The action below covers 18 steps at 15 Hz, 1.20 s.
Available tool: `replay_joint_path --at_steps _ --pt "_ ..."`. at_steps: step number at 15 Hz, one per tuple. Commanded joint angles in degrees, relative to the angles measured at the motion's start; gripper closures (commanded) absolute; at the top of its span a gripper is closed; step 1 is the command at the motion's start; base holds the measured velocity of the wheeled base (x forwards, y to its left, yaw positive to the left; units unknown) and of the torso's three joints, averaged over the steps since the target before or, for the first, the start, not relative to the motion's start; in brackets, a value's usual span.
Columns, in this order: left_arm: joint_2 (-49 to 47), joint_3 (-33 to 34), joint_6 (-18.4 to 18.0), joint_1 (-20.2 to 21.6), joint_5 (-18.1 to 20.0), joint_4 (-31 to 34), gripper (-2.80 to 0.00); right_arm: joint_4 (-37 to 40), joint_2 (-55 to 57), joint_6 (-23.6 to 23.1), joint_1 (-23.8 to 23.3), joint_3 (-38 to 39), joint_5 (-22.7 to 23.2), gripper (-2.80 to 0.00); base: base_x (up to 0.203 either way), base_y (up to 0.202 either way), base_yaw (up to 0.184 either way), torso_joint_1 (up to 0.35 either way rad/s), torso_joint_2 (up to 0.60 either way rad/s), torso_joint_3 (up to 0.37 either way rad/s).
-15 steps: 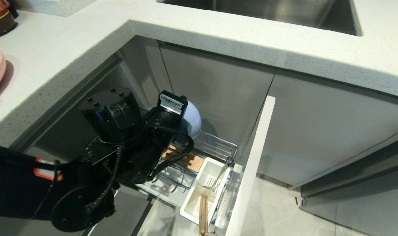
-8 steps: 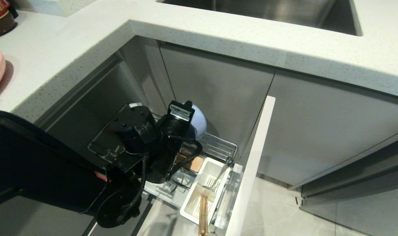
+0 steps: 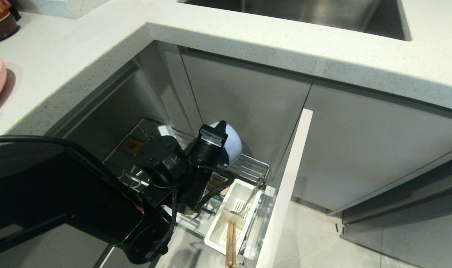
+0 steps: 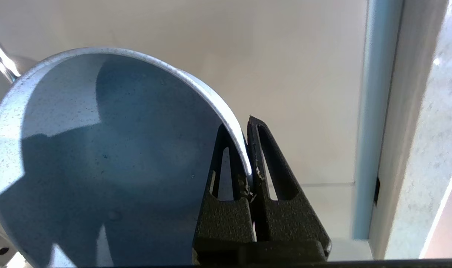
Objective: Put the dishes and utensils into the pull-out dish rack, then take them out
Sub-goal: Pick up the bowl and place it in the cupboard
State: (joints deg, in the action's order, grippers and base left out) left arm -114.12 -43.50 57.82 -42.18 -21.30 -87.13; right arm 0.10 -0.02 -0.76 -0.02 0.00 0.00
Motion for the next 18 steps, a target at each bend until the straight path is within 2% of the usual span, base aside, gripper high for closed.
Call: replay_joint_path --at_steps 1,7,18 --pt "-1.8 0.2 0.4 0.1 0.2 -0.5 0.00 0.0 0.0 0.0 0.0 0.0 0.0 0.00 0.000 0.000 0.000 0.000 0.00 0.000" --pt "-3.8 0.1 0.5 1.5 2.9 -0.5 0.00 0.0 0.0 0.0 0.0 0.0 0.0 0.00 0.000 0.000 0.000 0.000 0.00 0.000" --pt "-4.3 0.0 0.5 1.6 2.1 -0.5 0.00 0.0 0.0 0.0 0.0 0.0 -0.1 0.00 0.000 0.000 0.000 0.000 0.00 0.000"
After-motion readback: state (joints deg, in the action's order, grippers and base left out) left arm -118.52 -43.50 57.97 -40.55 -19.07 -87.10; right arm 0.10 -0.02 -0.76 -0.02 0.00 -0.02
